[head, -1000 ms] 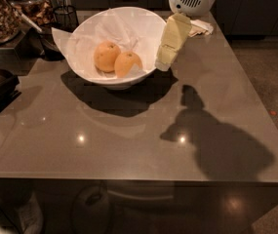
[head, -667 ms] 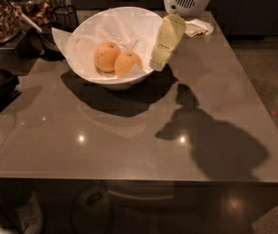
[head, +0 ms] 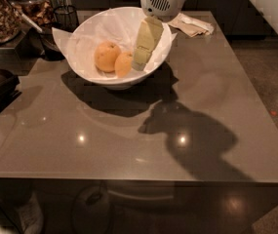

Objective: Pick orange from white bowl

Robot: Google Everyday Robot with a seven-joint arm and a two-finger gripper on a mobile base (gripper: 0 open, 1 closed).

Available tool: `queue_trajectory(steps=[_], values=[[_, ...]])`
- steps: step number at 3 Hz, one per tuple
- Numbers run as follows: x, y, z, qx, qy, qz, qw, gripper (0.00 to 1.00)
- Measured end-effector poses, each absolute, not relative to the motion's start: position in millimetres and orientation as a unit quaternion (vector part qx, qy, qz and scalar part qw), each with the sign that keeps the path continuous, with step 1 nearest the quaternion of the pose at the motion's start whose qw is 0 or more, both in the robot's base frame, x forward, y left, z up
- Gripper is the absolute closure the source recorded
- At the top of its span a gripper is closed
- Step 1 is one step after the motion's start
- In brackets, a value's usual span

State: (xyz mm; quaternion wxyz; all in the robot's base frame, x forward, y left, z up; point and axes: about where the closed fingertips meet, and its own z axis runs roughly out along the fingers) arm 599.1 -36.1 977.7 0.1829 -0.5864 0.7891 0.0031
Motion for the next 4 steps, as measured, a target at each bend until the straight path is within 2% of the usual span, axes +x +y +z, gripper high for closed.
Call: queue_trajectory(steps=[1, 2, 4], values=[[603.5, -26.4, 972.5, -0.59, 0.788, 0.009, 0.175, 0.01], [608.7, -20.4, 967.7, -0.59, 0.79, 0.017, 0.166, 0.11], [619.9, -11.3, 956.3, -0.586, 0.797, 0.034, 0.14, 0.11]])
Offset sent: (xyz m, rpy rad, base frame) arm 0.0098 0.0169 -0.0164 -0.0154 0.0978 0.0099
